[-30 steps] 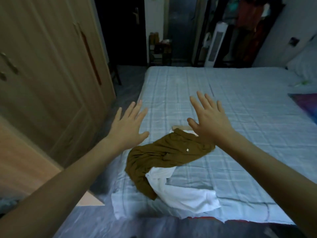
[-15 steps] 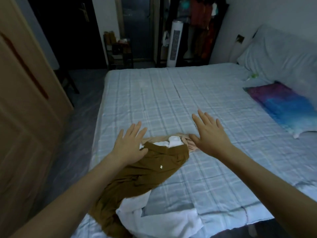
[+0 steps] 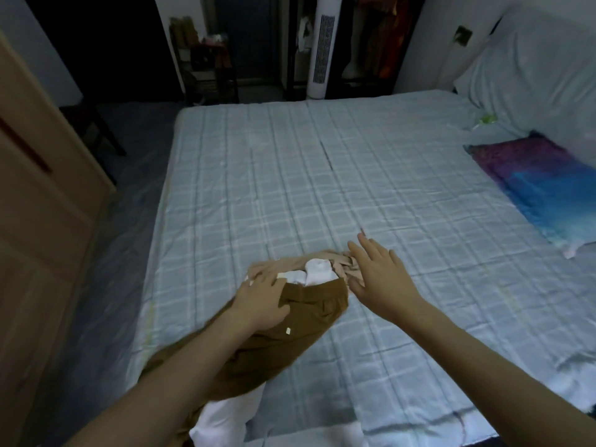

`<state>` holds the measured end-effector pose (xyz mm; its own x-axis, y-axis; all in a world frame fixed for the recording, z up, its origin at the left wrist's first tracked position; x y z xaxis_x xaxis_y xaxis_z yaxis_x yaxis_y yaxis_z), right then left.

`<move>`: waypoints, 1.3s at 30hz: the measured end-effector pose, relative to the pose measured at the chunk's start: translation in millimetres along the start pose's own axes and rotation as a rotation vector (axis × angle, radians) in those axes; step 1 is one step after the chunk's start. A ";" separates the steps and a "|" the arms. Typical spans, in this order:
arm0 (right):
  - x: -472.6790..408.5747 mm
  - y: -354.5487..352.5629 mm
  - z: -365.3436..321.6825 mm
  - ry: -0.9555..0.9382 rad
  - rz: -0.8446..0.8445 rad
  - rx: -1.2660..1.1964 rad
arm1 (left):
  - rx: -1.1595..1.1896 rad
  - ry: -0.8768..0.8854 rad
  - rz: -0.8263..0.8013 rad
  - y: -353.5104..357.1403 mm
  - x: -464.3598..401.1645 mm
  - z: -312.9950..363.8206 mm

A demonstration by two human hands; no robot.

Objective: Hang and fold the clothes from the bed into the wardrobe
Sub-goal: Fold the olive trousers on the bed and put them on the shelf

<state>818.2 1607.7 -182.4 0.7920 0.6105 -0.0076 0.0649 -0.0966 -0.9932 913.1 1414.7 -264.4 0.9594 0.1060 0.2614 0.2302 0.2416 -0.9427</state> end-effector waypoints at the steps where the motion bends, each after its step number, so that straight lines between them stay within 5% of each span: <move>1: -4.8 7.0 3.7 -0.003 -0.001 -0.016 | -0.012 0.000 -0.028 8.5 -7.6 4.9; 10: -61.7 144.7 51.1 -0.203 -0.187 -0.203 | 0.000 -0.186 -0.212 118.5 -69.9 28.0; 20: -106.1 306.3 73.7 -0.324 -0.336 -0.065 | -0.010 -0.327 0.004 198.9 -163.5 15.3; 24: -113.2 310.6 77.6 -0.292 -0.304 -0.060 | -0.276 -0.346 -0.187 202.0 -177.2 20.4; 27: -93.3 317.6 85.5 -0.392 -0.433 -0.109 | -0.433 -0.278 -0.285 196.3 -172.4 37.9; 30: -56.9 320.9 101.4 -0.481 -0.743 -0.055 | -0.497 -0.039 -0.383 205.2 -153.6 62.0; 33: -41.8 295.1 116.3 -0.546 -0.768 -0.034 | -0.595 0.203 -0.328 184.8 -129.2 83.3; 35: -45.5 265.4 126.2 -0.529 -0.709 -0.049 | -0.617 0.207 -0.253 160.5 -116.7 78.8; 39: -77.0 185.4 135.6 -0.463 -0.540 -0.108 | -0.519 -0.064 -0.236 70.3 -106.4 58.5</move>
<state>686.8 1649.3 -381.6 0.2947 0.8634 0.4095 0.4534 0.2508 -0.8553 817.7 1476.9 -346.3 0.8643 0.1687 0.4739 0.5023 -0.2378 -0.8314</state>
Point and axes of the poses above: each hand's wrist, its own x-axis away from the middle knuckle, its own y-axis out of the palm, z = x × y, the point moved 5 cm from there along -x, towards the middle knuckle, and after that the axes turned 5 degrees about z, right-handed, at the moved point
